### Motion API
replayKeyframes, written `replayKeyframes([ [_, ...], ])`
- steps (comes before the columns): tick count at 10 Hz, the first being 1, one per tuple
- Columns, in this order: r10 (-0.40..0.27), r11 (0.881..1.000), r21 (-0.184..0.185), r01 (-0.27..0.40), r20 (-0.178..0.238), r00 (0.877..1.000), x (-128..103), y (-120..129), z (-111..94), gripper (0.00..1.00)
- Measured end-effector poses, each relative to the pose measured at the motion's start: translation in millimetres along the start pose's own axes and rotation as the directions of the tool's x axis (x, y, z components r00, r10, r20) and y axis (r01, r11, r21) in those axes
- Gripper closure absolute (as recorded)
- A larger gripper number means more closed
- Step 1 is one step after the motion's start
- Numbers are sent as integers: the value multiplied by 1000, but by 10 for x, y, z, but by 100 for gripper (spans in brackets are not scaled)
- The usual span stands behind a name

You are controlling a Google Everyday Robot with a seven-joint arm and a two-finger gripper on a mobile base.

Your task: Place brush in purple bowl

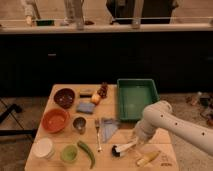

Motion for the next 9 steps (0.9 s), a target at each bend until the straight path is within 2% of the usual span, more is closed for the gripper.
replayKeyframes([
  [1,2,1000,-4,-2,4,1000,12,-20,48,52],
  [2,2,1000,-11,-2,8,1000,25,-37,96,57],
  [4,2,1000,-30,-2,19,1000,94,-28,214,75],
  [5,0,999,-34,1,26,1000,116,-39,239,80],
  [9,1,999,-47,0,21,1000,166,2,224,81],
])
